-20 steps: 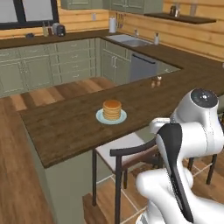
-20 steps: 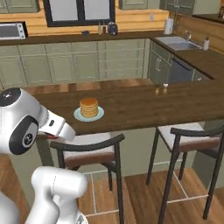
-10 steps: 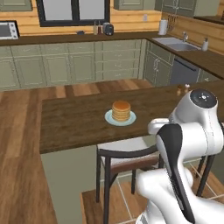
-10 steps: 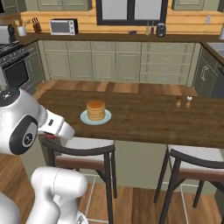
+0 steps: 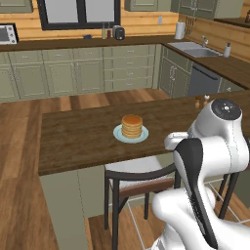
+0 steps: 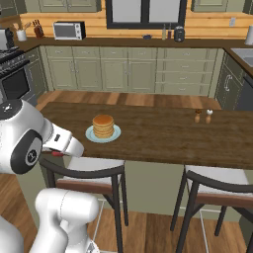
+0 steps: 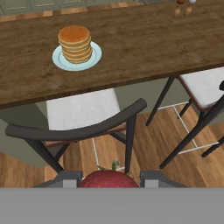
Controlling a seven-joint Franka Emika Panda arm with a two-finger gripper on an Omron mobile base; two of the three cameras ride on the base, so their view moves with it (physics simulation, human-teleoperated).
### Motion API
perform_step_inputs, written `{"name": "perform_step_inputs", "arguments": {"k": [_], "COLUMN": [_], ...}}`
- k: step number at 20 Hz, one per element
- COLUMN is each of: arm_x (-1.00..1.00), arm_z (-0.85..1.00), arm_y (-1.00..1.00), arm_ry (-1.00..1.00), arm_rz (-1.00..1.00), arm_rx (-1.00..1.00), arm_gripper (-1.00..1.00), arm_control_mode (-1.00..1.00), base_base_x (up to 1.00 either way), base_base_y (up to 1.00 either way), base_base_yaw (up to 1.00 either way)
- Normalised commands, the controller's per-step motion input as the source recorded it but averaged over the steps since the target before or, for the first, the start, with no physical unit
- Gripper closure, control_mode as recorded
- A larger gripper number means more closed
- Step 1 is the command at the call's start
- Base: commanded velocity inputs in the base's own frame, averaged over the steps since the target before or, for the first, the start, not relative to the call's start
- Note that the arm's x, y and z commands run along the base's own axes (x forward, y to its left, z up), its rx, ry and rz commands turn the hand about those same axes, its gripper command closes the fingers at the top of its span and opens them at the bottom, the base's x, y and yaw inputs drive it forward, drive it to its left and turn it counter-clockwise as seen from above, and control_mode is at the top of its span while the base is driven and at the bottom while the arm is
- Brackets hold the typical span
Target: Take the strawberry from the fridge and place it on top of the pancake, located on the dining counter.
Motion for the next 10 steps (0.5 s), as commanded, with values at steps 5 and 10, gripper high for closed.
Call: {"name": "perform_step_inputs", "arguments": {"k": [5,10], "arm_x": [0.0,0.0], "arm_z": [0.0,0.0], "arm_y": [0.0,0.0], "arm_ry": [0.0,0.0], "arm_rz": [0.0,0.0], "arm_rx": [0.0,0.0], "arm_gripper": [1.0,1.0], "arm_control_mode": [1.0,1.0], "base_base_x": [0.3,0.12], "base_base_y": [0.53,0.13], "base_base_yaw": [0.0,0.01]}}
